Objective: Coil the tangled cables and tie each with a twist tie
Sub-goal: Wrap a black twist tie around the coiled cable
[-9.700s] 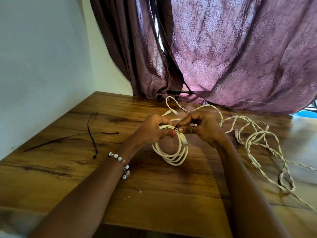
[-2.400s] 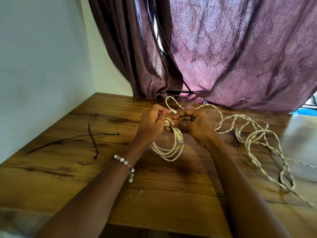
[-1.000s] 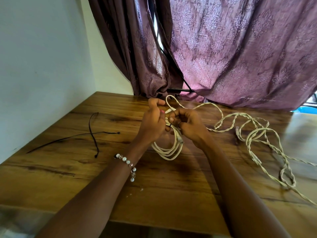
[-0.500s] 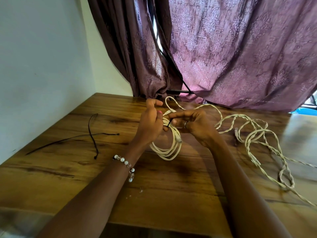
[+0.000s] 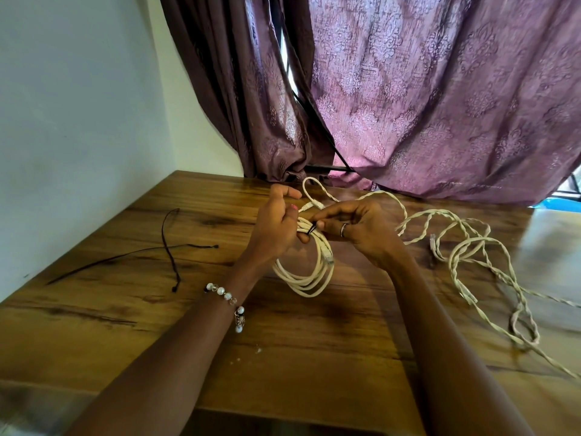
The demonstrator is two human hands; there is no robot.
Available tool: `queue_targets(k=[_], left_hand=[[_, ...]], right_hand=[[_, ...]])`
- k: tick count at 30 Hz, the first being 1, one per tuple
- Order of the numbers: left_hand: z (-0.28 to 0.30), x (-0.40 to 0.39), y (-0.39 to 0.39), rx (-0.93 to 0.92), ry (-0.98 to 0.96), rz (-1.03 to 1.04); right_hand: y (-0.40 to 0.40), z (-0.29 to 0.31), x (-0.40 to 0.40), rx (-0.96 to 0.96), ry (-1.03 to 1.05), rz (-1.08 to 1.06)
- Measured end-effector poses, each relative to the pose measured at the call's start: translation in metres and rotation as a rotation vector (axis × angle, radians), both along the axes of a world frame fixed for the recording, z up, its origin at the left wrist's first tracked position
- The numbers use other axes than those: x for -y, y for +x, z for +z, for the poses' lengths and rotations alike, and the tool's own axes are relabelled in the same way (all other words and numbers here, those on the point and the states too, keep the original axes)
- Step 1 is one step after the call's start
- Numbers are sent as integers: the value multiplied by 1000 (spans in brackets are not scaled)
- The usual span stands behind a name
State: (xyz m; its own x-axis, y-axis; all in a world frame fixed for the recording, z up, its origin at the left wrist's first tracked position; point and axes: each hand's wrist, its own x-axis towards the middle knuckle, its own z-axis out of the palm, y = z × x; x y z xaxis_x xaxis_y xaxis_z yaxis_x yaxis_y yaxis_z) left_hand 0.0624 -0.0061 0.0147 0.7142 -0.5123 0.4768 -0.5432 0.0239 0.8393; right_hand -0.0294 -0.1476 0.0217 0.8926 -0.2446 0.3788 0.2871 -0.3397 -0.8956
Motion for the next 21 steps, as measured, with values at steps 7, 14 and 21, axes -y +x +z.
queue_targets(k=[7,14,21], left_hand=[[3,-1,-2,-99,-35,-41],[2,-1,-3,-121,-30,-44],[1,0,0,-93,-7,-16]], right_hand=[[0,-1,-1,45,15,5],[1,-2,-2,78,-21,-11],[3,-3,-4,81,-5,-42]])
